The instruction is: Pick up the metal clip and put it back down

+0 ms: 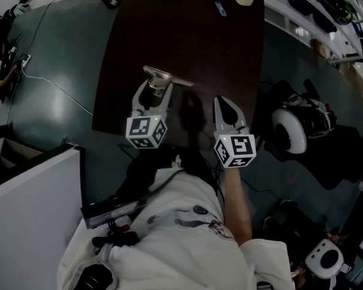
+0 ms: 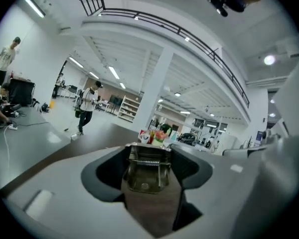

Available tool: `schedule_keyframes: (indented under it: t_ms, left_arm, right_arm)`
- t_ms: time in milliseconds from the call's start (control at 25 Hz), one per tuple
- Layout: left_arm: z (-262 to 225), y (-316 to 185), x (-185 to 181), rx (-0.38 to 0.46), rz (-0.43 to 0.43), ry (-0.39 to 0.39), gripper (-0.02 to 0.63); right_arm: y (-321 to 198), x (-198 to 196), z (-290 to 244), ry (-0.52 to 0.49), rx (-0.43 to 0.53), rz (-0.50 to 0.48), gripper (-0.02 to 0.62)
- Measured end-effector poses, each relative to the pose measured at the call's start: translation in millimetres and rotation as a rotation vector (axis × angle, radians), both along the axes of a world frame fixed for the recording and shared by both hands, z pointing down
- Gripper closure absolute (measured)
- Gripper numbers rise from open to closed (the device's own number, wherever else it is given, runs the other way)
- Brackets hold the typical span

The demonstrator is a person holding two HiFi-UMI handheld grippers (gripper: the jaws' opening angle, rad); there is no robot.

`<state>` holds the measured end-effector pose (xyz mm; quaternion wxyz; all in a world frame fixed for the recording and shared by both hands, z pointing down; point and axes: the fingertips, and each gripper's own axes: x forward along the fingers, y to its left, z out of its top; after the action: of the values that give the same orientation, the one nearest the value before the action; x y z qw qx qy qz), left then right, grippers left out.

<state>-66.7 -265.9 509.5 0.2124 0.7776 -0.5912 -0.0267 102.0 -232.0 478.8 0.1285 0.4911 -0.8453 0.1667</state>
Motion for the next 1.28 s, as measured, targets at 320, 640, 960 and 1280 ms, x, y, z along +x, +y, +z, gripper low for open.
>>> schedule_keyframes:
  t_ms: [320, 640, 960, 1280]
  left_arm:
    - [-99.6, -2.5, -33.4, 0.264, 0.082, 0.041, 0.333]
    - [-151.3, 4.4, -40.3, 0.409, 0.187, 0.009, 0.333]
    - [-159.7, 10.3, -55.6, 0.429, 0.203, -0.010, 0.334]
    - [-143.9, 11.4, -51.0, 0.403, 0.231, -0.025, 0.334]
  right_arm:
    - [-9.1, -16.0, -50.7, -0.029, 0.132, 0.028, 0.594]
    - [-12.9, -33.3, -86.0, -0.037, 0.229, 0.073, 0.594]
    - [-7.8, -42.8, -99.9, -0.009, 0.269, 0.117, 0.594]
    - [1.0, -41.4, -96.4, -0.003, 0.271, 0.128, 0.594]
